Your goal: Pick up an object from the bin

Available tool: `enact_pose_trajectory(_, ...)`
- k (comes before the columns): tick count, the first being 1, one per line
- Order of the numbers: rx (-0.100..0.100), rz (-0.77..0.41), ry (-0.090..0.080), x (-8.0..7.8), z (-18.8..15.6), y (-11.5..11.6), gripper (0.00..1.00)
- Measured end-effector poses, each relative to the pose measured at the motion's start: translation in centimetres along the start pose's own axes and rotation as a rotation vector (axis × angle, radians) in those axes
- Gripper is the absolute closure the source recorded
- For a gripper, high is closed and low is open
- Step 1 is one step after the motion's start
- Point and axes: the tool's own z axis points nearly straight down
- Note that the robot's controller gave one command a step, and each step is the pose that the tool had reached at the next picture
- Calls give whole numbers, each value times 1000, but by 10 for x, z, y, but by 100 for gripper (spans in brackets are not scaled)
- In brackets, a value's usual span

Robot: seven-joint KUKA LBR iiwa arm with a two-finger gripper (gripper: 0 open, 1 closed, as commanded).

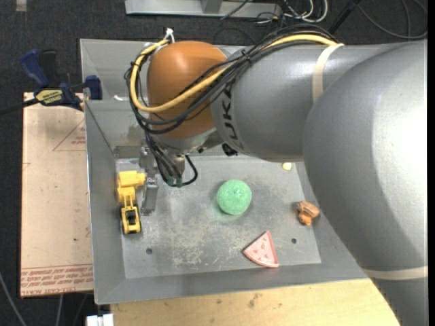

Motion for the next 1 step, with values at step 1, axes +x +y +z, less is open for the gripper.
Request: enact_pose_trajectory(1, 1, -23, -1, -17, 5, 11, 0)
